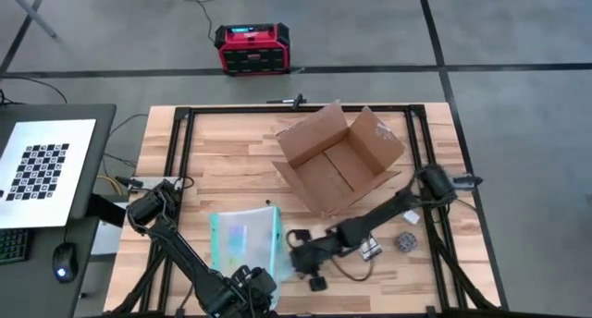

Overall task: Unpack boxes
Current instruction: Put blue headphones into the transparent bag, then put the white deck of cards into the transparent zip bag

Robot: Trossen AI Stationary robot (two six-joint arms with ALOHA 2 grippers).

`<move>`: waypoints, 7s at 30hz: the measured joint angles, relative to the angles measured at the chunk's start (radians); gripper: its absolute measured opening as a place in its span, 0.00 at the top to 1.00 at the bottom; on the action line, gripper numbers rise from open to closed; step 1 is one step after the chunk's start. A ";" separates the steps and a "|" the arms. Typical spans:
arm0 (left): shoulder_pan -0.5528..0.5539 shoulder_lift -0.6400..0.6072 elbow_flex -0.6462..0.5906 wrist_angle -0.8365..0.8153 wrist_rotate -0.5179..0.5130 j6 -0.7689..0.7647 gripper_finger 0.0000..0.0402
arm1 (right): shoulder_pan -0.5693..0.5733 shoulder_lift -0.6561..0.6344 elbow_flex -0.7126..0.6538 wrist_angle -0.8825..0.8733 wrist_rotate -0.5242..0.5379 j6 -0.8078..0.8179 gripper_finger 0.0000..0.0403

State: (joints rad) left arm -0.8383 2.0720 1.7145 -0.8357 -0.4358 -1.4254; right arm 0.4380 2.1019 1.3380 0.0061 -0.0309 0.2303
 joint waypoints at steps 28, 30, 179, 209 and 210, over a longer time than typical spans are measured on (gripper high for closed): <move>-0.002 0.000 0.000 0.067 0.002 0.042 1.00 | -0.030 -0.004 0.269 -0.401 -0.001 -0.019 0.35; -0.002 0.000 0.000 0.065 0.003 0.042 1.00 | -0.014 -0.060 0.269 -0.537 -0.001 -0.019 0.35; 0.005 0.000 0.000 0.069 0.014 0.030 1.00 | 0.207 -0.436 -0.504 -0.446 0.299 1.411 0.18; 0.102 -0.003 0.000 0.094 0.013 -0.112 1.00 | 0.162 -0.412 -0.450 -0.375 0.293 1.195 0.19; 0.109 -0.003 0.000 0.094 0.013 -0.102 1.00 | 0.161 -0.412 -0.450 -0.376 0.293 1.186 0.19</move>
State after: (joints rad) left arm -0.7292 2.0689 1.7149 -0.7418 -0.4232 -1.5277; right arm 0.5991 1.6897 0.8879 -0.3703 0.2619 1.4162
